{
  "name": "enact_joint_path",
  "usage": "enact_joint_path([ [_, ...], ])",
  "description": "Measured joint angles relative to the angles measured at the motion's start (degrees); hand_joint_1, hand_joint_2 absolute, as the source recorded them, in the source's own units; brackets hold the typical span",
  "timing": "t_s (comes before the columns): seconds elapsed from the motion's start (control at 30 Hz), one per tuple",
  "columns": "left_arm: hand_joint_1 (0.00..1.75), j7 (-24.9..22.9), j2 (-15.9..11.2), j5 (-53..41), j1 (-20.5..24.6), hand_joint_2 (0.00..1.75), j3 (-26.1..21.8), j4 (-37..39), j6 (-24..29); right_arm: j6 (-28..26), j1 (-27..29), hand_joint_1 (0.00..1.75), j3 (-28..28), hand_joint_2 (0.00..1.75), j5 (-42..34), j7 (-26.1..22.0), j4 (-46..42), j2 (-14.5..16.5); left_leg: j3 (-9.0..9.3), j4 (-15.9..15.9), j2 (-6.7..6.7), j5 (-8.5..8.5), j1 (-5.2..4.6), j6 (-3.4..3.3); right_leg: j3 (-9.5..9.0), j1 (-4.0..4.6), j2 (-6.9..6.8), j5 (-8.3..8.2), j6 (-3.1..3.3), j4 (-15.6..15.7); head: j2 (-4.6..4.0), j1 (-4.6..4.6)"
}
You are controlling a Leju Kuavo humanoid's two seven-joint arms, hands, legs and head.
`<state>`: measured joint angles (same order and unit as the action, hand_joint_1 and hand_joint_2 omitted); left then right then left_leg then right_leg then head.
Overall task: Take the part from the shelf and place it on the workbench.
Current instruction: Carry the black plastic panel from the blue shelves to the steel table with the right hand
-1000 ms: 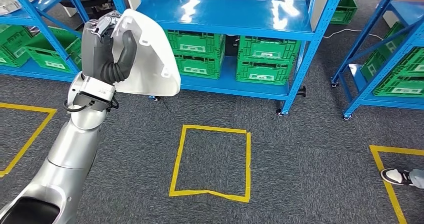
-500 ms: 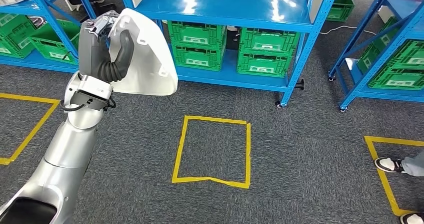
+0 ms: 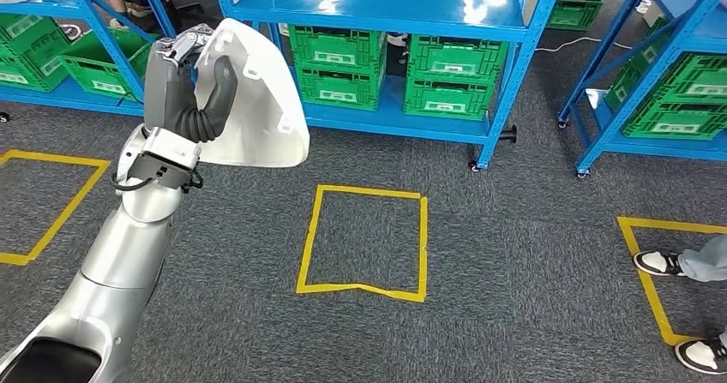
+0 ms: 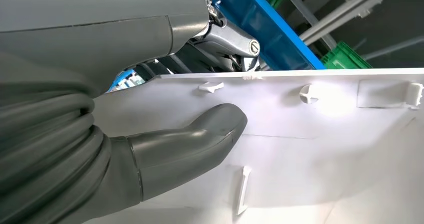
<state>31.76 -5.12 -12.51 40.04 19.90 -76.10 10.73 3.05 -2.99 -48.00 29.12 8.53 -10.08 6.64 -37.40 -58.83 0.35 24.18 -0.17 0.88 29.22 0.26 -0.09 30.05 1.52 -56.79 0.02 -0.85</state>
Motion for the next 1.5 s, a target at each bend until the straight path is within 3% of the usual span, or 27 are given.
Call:
enact_joint_path([
  [0.07, 1.75, -0.75, -0.16, 0.01, 0.03, 1.75, -0.05, 0.33, -0.15, -0.1, 0.01, 0.0, 0.0, 0.0, 0.15, -0.07, 0.0, 0.02, -1.63, -4.2, -0.16, 3.84, 0.15, 0.55, 0.76, -0.21, -0.21, -0.96, 0.61, 0.18, 0.0, -0.1],
  [0.13, 1.75, -1.19, -0.21, 0.07, -0.06, 1.75, -0.12, 0.72, 0.02, -0.12, 0.02, 0.0, 0.0, 0.0, 0.32, -0.13, 0.0, 0.01, -3.94, -11.61, -0.19, 8.15, 0.32, 0.98, 1.86, -0.2, -0.25, -1.81, 0.8, 0.09, 0.0, -0.18],
  [0.17, 1.75, -1.28, -0.21, 0.13, -0.16, 1.75, -0.15, 0.91, 0.22, -0.06, 0.05, 0.0, 0.0, 0.0, 0.45, -0.15, 0.0, 0.01, -4.52, -14.35, -0.19, 8.9, 0.4, 1.14, 2.43, -0.2, -0.25, -2.2, 0.75, -0.01, 0.0, -0.19],
  [0.2, 1.75, -1.31, -0.2, 0.21, -0.26, 1.75, -0.17, 1.06, 0.43, 0.04, 0.07, 0.0, 0.0, 0.0, 0.6, -0.15, 0.0, 0.01, -4.19, -15.25, -0.18, 8.52, 0.46, 1.24, 2.99, -0.22, -0.25, -2.56, 0.64, -0.14, 0.0, -0.19],
  [0.23, 1.75, -1.33, -0.18, 0.27, -0.32, 1.75, -0.19, 1.15, 0.63, 0.17, 0.09, 0.0, 0.0, 0.0, 0.71, -0.16, 0.0, 0.02, -2.65, -13.73, -0.18, 7.26, 0.51, 1.25, 3.48, -0.26, -0.25, -2.83, 0.5, -0.32, 0.0, -0.19],
  [0.27, 1.75, -1.33, -0.16, 0.31, -0.33, 1.75, -0.21, 1.2, 0.81, 0.31, 0.1, 0.0, 0.0, 0.0, 0.8, -0.16, 0.0, 0.03, -0.14, -10.31, -0.17, 5.78, 0.56, 1.19, 3.87, -0.3, -0.25, -3.04, 0.35, -0.52, 0.0, -0.2],
  [0.33, 1.75, -1.33, -0.08, 0.33, -0.23, 1.75, -0.26, 1.22, 1.01, 0.49, 0.06, 0.0, 0.0, 0.0, 0.83, -0.16, 0.0, 0.05, 5.18, -2.38, -0.2, 4.58, 0.44, 0.78, 4.47, -0.25, -0.25, -3.36, -0.1, -0.91, 0.0, -0.2],
  [0.4, 1.75, -1.33, 0.04, 0.33, -0.2, 1.75, -0.3, 1.24, 1.07, 0.53, 0.02, 0.0, 0.0, 0.0, 0.84, -0.16, 0.0, 0.04, 7.21, 1.26, -0.28, 4.86, 0.27, 0.3, 4.81, -0.08, -0.25, -3.6, -0.52, -1.15, 0.0, -0.2],
  [0.53, 1.75, -1.35, 0.17, 0.34, -0.27, 1.75, -0.36, 1.28, 1.13, 0.53, 0.05, 0.0, 0.0, 0.0, 0.86, -0.17, 0.0, 0.03, 6.63, 1.44, -0.36, 4.43, 0.13, -0.29, 5.19, -0.02, -0.26, -4.23, -0.08, -1.06, 0.0, -0.09],
  [0.67, 1.75, -0.93, 0.1, 0.53, -0.71, 1.75, -0.87, 1.26, 1.8, 0.56, 0.07, 0.0, 0.0, 0.0, 1.16, -0.43, 0.0, 0.05, 5.76, 0.97, -0.33, 4.05, -0.21, -1.0, 5.63, -0.36, -0.26, -5.16, -1.59, -0.72, 0.0, -0.06],
  [0.93, 1.75, 4.0, -0.67, 4.49, -6.28, 1.75, -4.73, 0.49, 4.8, 0.37, 0.57, 0.0, 0.0, 0.0, 0.87, -1.15, 0.0, 0.1, 4.62, 0.68, -0.47, 3.28, -0.54, -2.14, 6.19, -0.99, -0.48, -5.88, -2.93, -0.68, 0.0, -0.08],
  [1.0, 1.75, 5.31, -0.97, 5.23, -8.41, 1.75, -5.94, -0.27, 5.69, 0.28, 0.82, 0.0, -0.01, 0.0, 0.63, -1.4, 0.0, 0.15, 4.61, 1.04, -0.65, 2.75, -0.21, -2.61, 6.91, -0.98, -0.44, -4.07, -3.17, -2.63, 0.0, 0.01],
  [1.1, 1.75, 6.4, -1.5, 5.49, -12.11, 1.75, -7.34, -1.67, 6.55, 0.03, 1.24, 0.0, -0.17, 0.0, 0.34, -1.87, 0.0, 0.29, 3.88, 1.03, -1.34, 2.04, -0.02, -2.77, 10.91, -1.07, -0.32, 2.61, -3.34, -13.19, 0.0, 0.21],
  [1.13, 1.75, 6.52, -1.64, 5.49, -13.26, 1.75, -7.66, -2.12, 6.7, -0.05, 1.34, 0.0, -0.26, 0.0, 0.28, -2.03, 0.0, 0.32, 3.51, 0.9, -1.71, 1.89, -0.01, -2.65, 12.03, -1.11, -0.32, 4.04, -3.34, -16.35, 0.0, 0.21],
  [1.17, 1.75, 6.57, -1.79, 5.49, -14.29, 1.75, -7.96, -2.6, 6.8, -0.11, 1.42, 0.0, -0.34, 0.0, 0.24, -2.15, 0.0, 0.33, 3.14, 0.73, -2.16, 1.75, 0.0, -2.5, 12.18, -1.11, -0.29, 4.35, -3.27, -17.54, 0.0, 0.22],
  [1.2, 1.75, 6.58, -1.88, 5.45, -15.22, 1.75, -8.24, -3.12, 6.9, -0.15, 1.49, 0.0, -0.4, 0.0, 0.21, -2.23, 0.0, 0.34, 2.81, 0.54, -2.68, 1.63, 0.03, -2.33, 11.2, -1.11, -0.15, 3.67, -3.11, -16.51, 0.0, 0.22],
  [1.3, 1.75, 6.56, -1.96, 4.92, -17.01, 1.75, -8.86, -5.13, 7.06, -0.14, 1.59, 0.0, -0.47, 0.0, 0.28, -2.46, 0.0, 0.33, 2.13, -0.02, -4.32, 1.3, 0.15, -1.61, 4.42, -1.02, 2.28, -0.04, -2.38, -5.26, 0.0, 0.21],
  [1.33, 1.75, 6.51, -1.95, 4.69, -17.3, 1.75, -9.0, -5.78, 7.08, -0.08, 1.6, 0.0, -0.49, 0.0, 0.34, -2.56, 0.0, 0.34, 1.95, -0.07, -4.8, 1.16, 0.17, -1.25, 3.09, -0.9, 2.9, -0.55, -2.14, -2.87, 0.0, 0.21],
  [1.37, 1.75, 6.43, -1.95, 4.47, -17.53, 1.75, -9.14, -6.32, 7.09, -0.04, 1.6, 0.0, -0.51, 0.0, 0.42, -2.65, 0.0, 0.34, 1.82, -0.01, -5.26, 0.98, 0.22, -0.84, 2.64, -0.73, 3.08, -0.6, -1.9, -1.95, 0.0, 0.2],
  [1.43, 1.75, 6.23, -1.95, 4.15, -18.0, 1.75, -9.43, -7.23, 7.08, 0.02, 1.55, 0.0, -0.55, 0.0, 0.6, -2.74, 0.0, 0.4, 1.59, 0.36, -6.08, 0.51, 0.31, 0.01, 2.63, -0.55, 1.91, -1.06, -1.17, -1.82, 0.0, 0.22],
  [1.5, 1.75, 6.04, -2.02, 3.79, -18.46, 1.75, -9.85, -8.0, 6.88, -0.04, 1.47, 0.0, -0.58, 0.0, 0.74, -2.8, 0.0, 0.44, 0.78, -0.89, -4.66, 1.46, 0.29, 0.61, 2.73, -0.65, 0.7, -1.62, -0.22, -1.42, 0.0, -0.04],
])
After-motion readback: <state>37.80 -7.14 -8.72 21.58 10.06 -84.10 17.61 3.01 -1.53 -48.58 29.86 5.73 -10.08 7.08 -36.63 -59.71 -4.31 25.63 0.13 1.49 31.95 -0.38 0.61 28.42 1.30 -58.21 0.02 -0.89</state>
